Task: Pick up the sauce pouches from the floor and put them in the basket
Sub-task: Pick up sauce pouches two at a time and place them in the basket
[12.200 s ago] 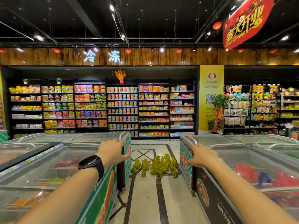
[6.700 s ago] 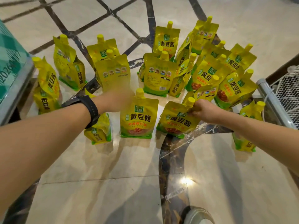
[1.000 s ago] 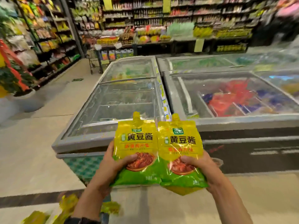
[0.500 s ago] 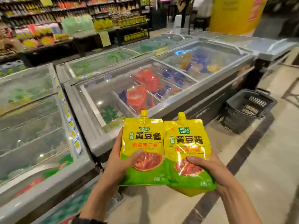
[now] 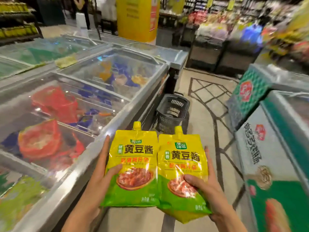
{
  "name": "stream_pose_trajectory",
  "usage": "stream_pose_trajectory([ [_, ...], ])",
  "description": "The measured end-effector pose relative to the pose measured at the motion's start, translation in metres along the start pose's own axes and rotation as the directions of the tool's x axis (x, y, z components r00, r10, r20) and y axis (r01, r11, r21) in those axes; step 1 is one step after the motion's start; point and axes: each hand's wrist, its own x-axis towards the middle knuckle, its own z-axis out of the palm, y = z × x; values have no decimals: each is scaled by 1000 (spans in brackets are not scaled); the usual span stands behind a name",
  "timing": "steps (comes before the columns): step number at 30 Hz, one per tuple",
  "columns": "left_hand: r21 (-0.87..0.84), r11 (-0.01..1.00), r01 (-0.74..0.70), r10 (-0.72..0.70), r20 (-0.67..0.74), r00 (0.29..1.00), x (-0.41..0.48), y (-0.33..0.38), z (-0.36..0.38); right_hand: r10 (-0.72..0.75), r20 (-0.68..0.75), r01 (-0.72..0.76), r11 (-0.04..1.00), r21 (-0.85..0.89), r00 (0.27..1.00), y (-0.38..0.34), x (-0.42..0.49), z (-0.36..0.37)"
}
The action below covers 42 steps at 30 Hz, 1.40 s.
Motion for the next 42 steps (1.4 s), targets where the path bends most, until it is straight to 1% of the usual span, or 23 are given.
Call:
stream_pose_trajectory([
  [2, -52, 998, 19, -15, 76, 997, 28, 0, 7, -77, -63, 73, 996, -51, 995, -11, 12, -1],
  [4, -58, 998, 20, -11, 161, 987, 58, 0, 16, -145, -100, 135, 985, -107, 984, -21, 24, -4],
  [8, -84, 994, 69, -40, 311, 950, 122, -3, 36, -239, -170, 206, 959, -192, 956, -31, 57, -17],
  [10, -77, 994, 72, -42, 341, 939, 150, -5, 51, -263, -201, 217, 950, -224, 944, -35, 82, -26],
  [13, -47, 996, 71, -49, 363, 931, 197, -8, 75, -300, -202, 237, 928, -288, 932, -42, 131, -41],
  [16, -53, 994, 99, -75, 343, 936, 254, -19, 102, -266, -201, 218, 948, -233, 943, -40, 193, -68],
  [20, 66, 998, 24, -44, 310, 950, 333, -24, 155, -230, -182, 192, 961, -201, 956, -47, 282, -110],
  [22, 90, 996, 14, -42, 324, 945, 369, -25, 183, -188, -175, 164, 976, -144, 966, -54, 323, -130],
  [24, 76, 996, 54, -75, 318, 945, 394, -32, 201, -128, -207, 121, 992, -43, 970, -55, 357, -145],
  [25, 69, 996, 50, -69, 303, 951, 408, -35, 209, -105, -227, 105, 994, -15, 968, -56, 373, -152],
  [28, 78, 996, 51, -72, 306, 949, 462, -52, 228, -59, -263, 62, 998, 5, 963, -58, 425, -166],
  [33, -11, 977, 213, -197, 336, 921, 562, -79, 252, 14, -315, -8, 1000, 21, 949, -55, 519, -180],
  [37, 1, 961, 277, -261, 347, 901, 650, -106, 268, 48, -378, -55, 998, -7, 925, -57, 601, -188],
  [40, 28, 946, 323, -307, 399, 864, 711, -119, 281, 68, -379, -81, 997, -19, 923, -58, 658, -193],
  [42, 65, 935, 350, -343, 425, 838, 750, -130, 290, 103, -392, -108, 994, 10, 914, -53, 693, -199],
])
